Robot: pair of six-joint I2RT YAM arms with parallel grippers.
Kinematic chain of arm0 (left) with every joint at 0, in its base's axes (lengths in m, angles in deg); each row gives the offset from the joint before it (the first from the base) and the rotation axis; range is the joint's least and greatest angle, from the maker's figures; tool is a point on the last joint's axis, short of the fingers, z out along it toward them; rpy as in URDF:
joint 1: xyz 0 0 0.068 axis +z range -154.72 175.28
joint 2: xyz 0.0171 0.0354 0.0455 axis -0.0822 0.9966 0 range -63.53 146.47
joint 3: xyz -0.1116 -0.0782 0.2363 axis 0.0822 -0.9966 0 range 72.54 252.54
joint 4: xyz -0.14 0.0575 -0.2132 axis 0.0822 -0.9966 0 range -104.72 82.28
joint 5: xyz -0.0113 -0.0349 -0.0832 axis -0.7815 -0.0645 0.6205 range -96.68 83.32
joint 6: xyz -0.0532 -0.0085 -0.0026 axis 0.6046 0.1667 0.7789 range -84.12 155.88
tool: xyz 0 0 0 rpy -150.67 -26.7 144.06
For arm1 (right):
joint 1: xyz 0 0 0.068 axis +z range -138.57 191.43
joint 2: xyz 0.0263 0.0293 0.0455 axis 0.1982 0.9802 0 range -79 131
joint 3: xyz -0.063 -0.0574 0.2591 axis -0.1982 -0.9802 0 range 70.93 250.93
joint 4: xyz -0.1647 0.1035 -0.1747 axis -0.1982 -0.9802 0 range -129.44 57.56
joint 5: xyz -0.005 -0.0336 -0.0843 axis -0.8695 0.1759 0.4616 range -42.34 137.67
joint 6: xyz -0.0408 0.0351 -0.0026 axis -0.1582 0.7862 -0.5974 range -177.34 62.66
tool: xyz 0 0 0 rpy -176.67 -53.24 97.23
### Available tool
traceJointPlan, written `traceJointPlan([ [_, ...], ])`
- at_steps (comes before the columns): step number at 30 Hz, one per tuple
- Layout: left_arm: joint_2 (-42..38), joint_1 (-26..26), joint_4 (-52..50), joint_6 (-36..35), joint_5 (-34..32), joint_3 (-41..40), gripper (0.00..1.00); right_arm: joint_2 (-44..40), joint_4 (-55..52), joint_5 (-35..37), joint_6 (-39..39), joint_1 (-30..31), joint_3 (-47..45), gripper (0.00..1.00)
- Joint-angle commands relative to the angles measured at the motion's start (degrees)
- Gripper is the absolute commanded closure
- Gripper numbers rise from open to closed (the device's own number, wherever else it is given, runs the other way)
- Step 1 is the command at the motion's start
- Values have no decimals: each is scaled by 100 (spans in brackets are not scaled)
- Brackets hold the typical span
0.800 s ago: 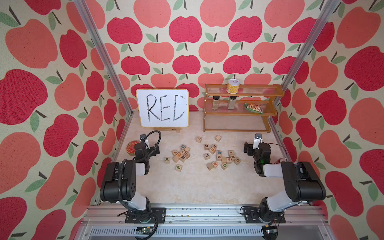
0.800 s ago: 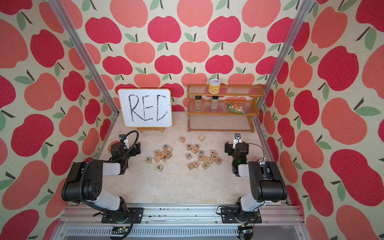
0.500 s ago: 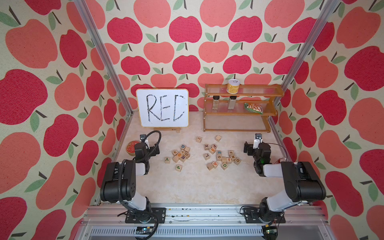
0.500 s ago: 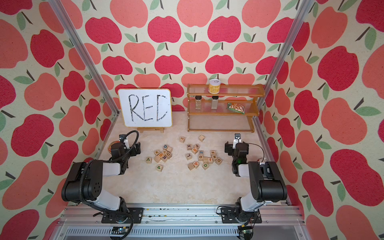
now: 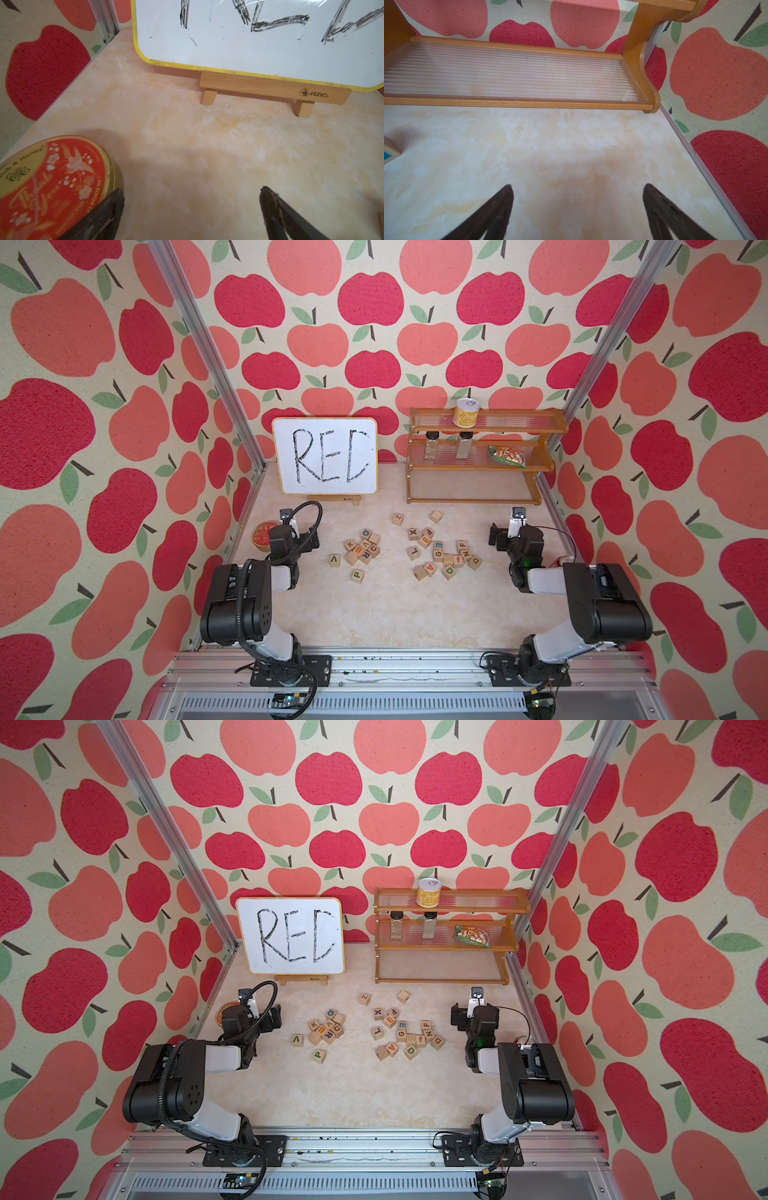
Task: Assemble the uppercase word "red" with letter blocks
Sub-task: Pick up the letter block from the center of the board.
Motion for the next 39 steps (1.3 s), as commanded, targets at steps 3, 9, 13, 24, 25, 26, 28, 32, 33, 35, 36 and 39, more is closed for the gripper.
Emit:
traceJointPlan([
  [3,-166,-21,-384,-137,-29,215,1,-66,0,-36,22,-22,-34,1],
  [9,-516,-235,-2732,-242,-257,1390,1,-500,-303,298,6,80,-57,1],
  [13,-956,-384,-3195,-237,-301,1507,1,-1013,-1204,509,-272,383,232,1],
  [24,-2284,-1372,-5140,152,-825,1918,1,-2047,-4559,370,287,1189,1775,1],
  [25,-2385,-1489,-5296,297,-898,1938,1,-2061,-4842,291,399,1296,1964,1],
  [26,-2479,-1611,-5447,477,-957,1952,1,-2071,-5098,254,495,1429,2123,1],
  [28,-2618,-1875,-5744,694,-970,1990,1,-2063,-5535,257,630,1736,2394,1],
  [32,-2722,-2549,-6483,1103,-1373,2160,1,-2002,-6413,438,732,2407,2980,1],
  [33,-2722,-2671,-6640,1217,-1454,2206,1,-1992,-6572,456,785,2529,3103,1],
  [35,-2890,-2904,-6959,1482,-1532,2256,1,-1967,-6953,506,923,2818,3365,1],
  [36,-2929,-3012,-7084,1598,-1575,2260,1,-1965,-7103,516,993,2930,3465,1],
  [39,-3071,-3350,-7415,1909,-1664,2251,1,-1956,-7562,518,1265,3253,3806,1],
])
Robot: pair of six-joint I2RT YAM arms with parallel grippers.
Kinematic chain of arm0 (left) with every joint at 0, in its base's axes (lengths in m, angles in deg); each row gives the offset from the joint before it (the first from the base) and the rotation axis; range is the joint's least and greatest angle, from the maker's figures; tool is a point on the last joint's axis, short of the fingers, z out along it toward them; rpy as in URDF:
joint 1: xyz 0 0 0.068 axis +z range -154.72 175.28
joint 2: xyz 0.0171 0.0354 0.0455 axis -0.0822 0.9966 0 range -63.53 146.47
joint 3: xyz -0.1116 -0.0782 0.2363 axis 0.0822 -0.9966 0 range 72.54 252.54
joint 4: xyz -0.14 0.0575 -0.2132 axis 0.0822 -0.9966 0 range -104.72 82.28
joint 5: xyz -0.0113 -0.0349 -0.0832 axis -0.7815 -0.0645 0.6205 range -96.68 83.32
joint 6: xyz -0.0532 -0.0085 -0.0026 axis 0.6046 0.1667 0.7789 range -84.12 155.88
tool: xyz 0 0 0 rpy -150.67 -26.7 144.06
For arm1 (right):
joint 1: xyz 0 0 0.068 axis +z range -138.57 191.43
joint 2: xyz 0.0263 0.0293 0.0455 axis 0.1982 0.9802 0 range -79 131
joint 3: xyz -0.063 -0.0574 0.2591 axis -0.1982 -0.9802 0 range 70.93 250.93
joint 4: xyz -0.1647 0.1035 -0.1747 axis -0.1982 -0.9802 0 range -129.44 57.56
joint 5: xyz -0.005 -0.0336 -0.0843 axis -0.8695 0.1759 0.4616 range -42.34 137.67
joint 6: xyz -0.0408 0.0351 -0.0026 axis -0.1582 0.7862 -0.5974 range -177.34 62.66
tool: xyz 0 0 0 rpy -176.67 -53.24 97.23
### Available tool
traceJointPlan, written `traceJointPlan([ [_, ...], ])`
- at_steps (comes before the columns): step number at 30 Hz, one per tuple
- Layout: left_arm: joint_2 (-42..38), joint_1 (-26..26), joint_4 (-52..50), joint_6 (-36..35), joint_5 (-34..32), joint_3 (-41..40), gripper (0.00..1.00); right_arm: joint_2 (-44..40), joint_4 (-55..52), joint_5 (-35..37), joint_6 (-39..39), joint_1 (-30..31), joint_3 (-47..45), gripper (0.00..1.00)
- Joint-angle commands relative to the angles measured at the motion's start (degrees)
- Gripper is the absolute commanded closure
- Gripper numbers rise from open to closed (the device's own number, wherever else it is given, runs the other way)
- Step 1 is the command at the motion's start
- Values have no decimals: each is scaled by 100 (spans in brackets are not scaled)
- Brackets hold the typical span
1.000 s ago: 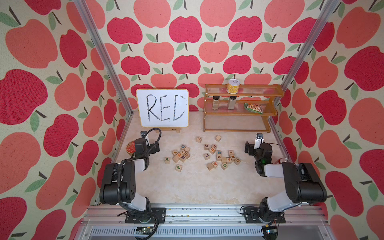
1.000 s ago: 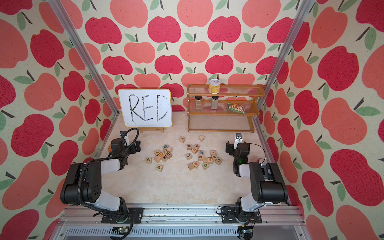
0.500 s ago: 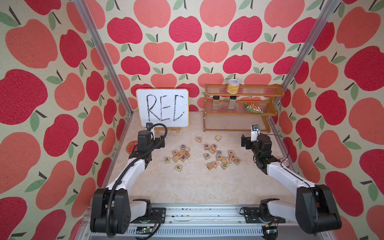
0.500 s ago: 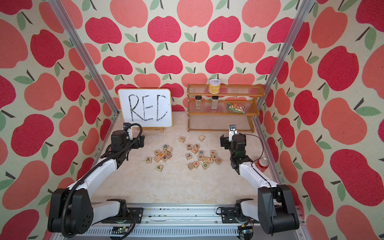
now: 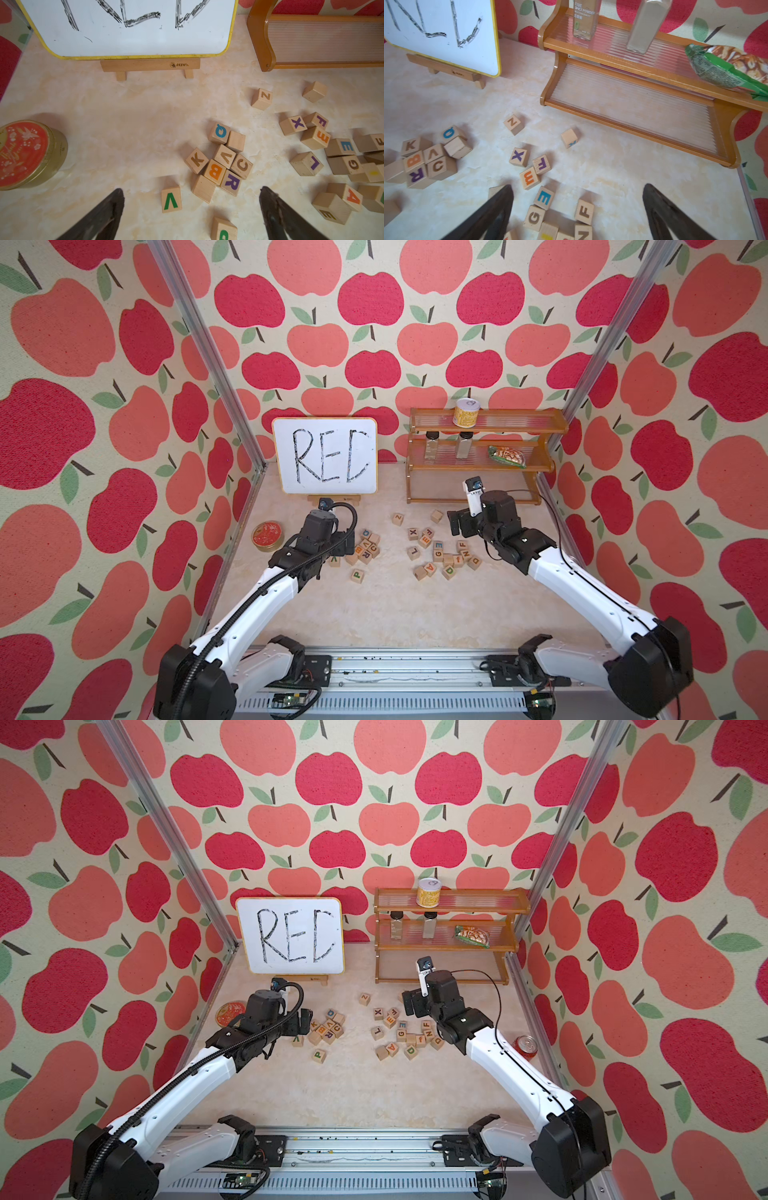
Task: Assemble the uppercase word "red" with letter blocks
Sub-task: Pick up the letter block from the center of the board.
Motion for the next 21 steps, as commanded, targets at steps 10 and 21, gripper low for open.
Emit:
traceJointPlan([
  [10,-265,-987,-2039,1410,-407,448,1,-84,-2292,-3,1259,940,1002,1],
  [21,-76,-1124,-2729,2238,87,791,1,-300,-2837,-28,2158,1421,974,1],
])
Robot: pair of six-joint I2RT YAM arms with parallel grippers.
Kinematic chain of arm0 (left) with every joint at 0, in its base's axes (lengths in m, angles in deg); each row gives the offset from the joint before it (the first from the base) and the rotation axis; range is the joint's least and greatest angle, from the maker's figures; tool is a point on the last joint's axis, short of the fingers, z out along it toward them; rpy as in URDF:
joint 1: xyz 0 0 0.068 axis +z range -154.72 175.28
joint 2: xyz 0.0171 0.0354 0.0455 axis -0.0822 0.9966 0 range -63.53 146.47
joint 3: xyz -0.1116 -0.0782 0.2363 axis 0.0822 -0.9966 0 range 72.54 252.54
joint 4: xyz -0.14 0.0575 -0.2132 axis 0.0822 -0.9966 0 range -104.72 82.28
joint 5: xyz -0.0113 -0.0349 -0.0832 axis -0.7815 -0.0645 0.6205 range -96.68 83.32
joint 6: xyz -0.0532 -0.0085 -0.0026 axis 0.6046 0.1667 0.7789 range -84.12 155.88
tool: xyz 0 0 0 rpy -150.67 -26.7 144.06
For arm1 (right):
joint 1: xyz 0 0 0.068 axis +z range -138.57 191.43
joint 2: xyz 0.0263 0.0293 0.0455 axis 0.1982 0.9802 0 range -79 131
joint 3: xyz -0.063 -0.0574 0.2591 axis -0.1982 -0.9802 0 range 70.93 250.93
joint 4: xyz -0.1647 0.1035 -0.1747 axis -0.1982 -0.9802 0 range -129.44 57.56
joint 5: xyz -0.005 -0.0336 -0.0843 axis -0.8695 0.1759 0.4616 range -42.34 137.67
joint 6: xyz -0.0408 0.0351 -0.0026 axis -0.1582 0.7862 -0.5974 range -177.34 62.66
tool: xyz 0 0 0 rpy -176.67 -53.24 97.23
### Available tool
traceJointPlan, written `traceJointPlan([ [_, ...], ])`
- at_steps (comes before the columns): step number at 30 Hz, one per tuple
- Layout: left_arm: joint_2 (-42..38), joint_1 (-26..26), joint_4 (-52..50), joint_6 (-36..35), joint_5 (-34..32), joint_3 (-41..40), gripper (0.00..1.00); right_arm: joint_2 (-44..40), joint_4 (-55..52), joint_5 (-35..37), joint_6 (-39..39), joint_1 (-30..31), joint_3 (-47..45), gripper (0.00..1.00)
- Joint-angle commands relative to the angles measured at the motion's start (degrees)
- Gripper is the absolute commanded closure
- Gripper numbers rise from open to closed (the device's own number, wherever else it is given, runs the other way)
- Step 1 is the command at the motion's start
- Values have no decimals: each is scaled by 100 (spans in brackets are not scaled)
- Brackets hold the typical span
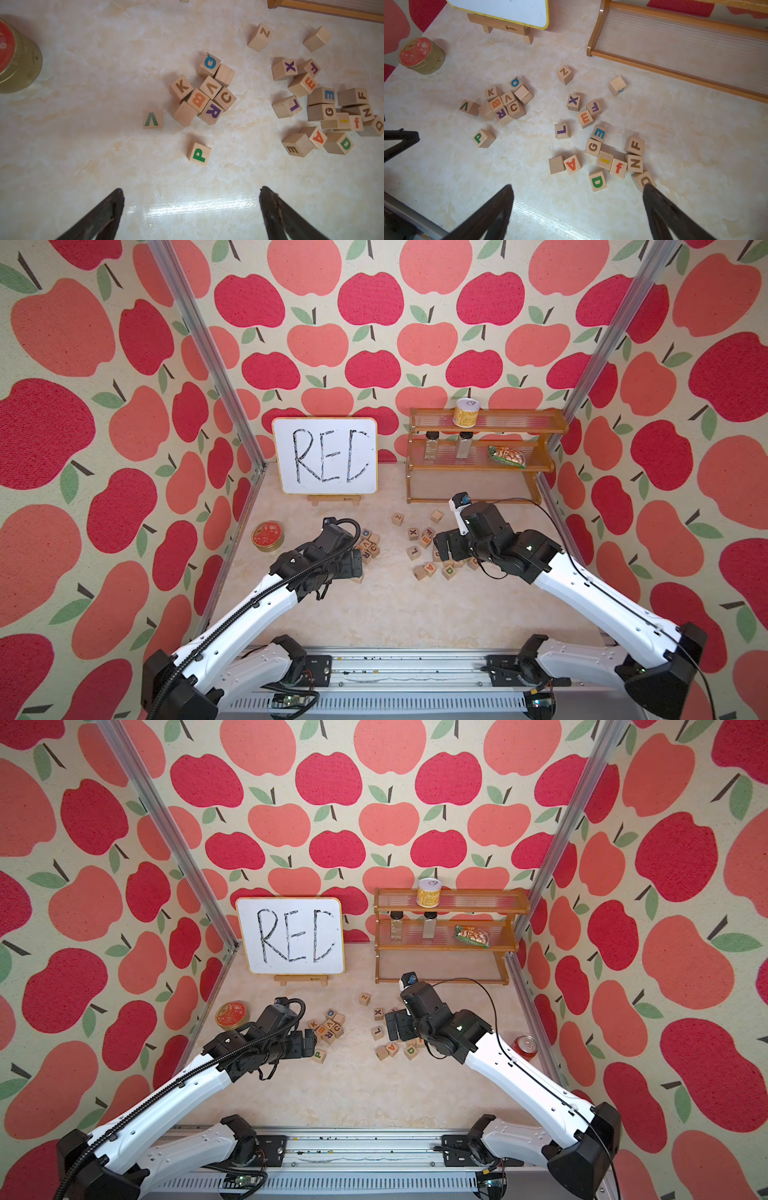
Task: Assemble the uppercase word "red" with letter blocks
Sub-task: Pick up the letter block from the center of the board.
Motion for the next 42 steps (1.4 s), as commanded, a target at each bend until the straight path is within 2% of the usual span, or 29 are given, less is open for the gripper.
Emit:
traceJointPlan([
  [1,207,-18,-500,419,279,286,1,-22,-428,-20,470,81,147,1],
  [12,1344,21,-704,539,922,941,1,120,-449,-145,935,165,148,1],
  [21,2240,259,-772,474,1403,1543,33,61,-442,-64,1211,165,96,1],
  [24,2465,353,-748,414,1483,1659,38,-45,-408,27,1337,165,-17,1],
  [26,2644,410,-728,314,1543,1746,49,-137,-322,62,1400,165,-139,1],
  [27,2728,440,-735,292,1553,1781,51,-165,-301,71,1423,165,-176,1],
  [42,3937,572,-631,-160,1703,2257,51,-137,-217,401,1522,165,-215,1],
])
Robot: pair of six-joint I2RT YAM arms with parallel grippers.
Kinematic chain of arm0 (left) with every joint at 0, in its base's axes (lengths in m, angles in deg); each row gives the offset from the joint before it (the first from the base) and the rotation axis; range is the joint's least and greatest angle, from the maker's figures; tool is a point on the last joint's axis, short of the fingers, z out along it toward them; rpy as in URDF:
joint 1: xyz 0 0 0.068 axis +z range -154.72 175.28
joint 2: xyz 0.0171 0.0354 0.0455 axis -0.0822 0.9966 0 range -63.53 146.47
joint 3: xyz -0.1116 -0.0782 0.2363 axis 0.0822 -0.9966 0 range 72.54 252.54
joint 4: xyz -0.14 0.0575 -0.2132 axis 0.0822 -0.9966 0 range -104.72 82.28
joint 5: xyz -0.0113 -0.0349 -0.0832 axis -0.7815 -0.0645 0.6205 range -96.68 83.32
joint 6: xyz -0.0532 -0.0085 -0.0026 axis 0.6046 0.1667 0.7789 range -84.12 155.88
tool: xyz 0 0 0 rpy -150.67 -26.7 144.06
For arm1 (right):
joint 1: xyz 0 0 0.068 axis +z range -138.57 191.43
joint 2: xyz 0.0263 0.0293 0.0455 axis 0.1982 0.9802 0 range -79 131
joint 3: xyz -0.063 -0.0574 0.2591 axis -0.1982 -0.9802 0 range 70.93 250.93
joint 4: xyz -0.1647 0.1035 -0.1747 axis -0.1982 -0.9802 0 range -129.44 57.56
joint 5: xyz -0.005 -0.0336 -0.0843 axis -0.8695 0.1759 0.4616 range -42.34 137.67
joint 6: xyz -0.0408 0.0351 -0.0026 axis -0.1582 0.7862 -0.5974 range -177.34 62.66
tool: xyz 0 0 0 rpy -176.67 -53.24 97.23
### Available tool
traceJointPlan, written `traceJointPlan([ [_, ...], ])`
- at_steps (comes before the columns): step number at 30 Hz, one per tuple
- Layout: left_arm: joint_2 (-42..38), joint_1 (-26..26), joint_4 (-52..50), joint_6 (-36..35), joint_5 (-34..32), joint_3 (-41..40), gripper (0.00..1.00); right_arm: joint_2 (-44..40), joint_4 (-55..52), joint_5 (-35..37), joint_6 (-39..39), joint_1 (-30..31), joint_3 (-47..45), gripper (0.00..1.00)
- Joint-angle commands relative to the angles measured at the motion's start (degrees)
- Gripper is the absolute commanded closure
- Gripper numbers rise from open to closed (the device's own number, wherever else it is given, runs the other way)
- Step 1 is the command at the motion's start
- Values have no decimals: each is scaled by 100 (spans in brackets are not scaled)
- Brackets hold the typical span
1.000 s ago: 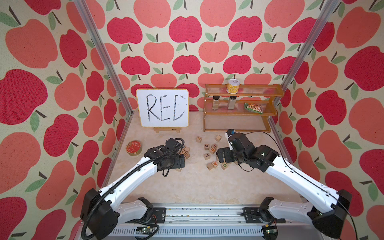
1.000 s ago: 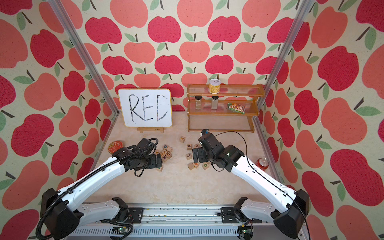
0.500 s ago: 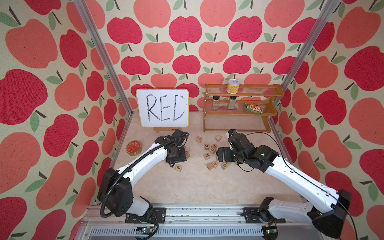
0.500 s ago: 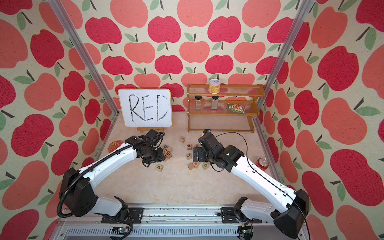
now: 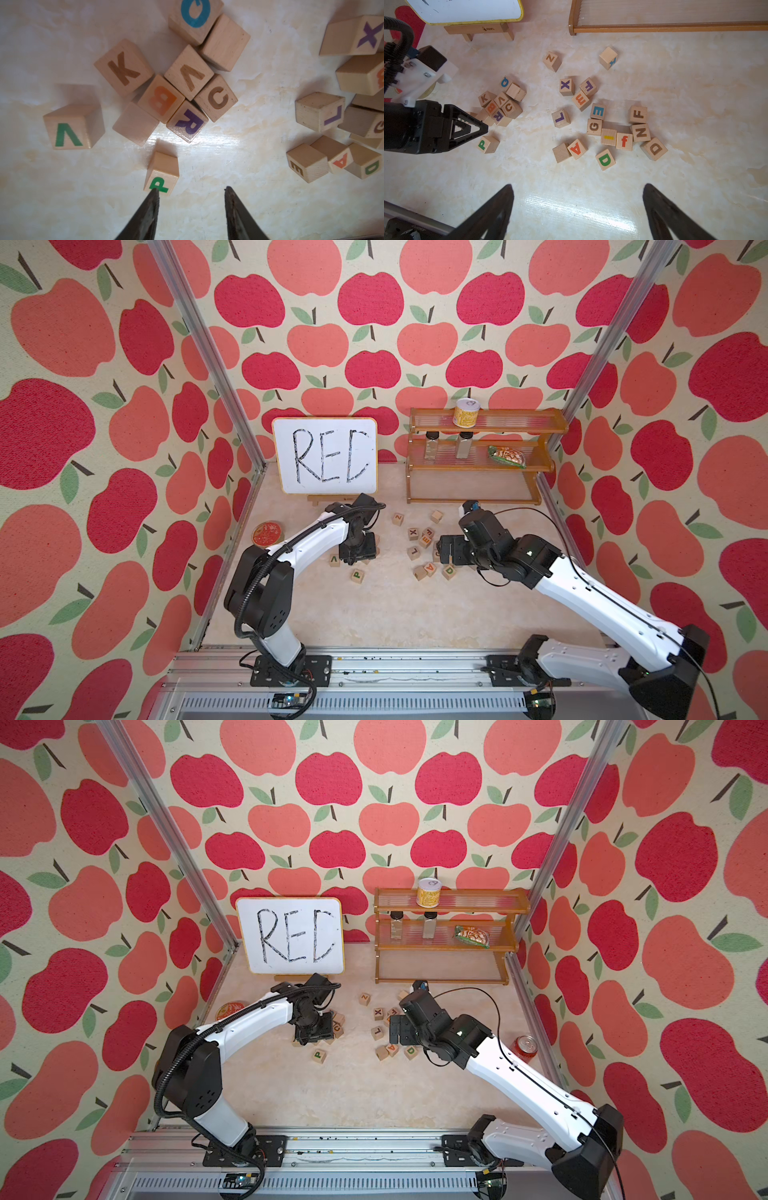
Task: Assemble the uppercase word "red" with letter blocks
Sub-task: Pick up the letter block from the center of the board.
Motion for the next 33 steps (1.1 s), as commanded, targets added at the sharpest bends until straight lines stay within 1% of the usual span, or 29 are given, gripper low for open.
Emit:
traceJointPlan([
  [1,199,37,-118,-215,66,214,51,2,83,197,120,32,-20,1],
  [9,554,71,-110,-348,123,180,50,56,84,306,173,32,-42,1],
  [17,857,315,18,-631,157,207,45,85,88,368,260,32,-104,1],
  [24,1175,466,66,-949,159,402,41,113,94,439,291,32,-135,1],
  [33,1591,526,125,-1268,106,765,39,145,77,530,227,32,-119,1],
])
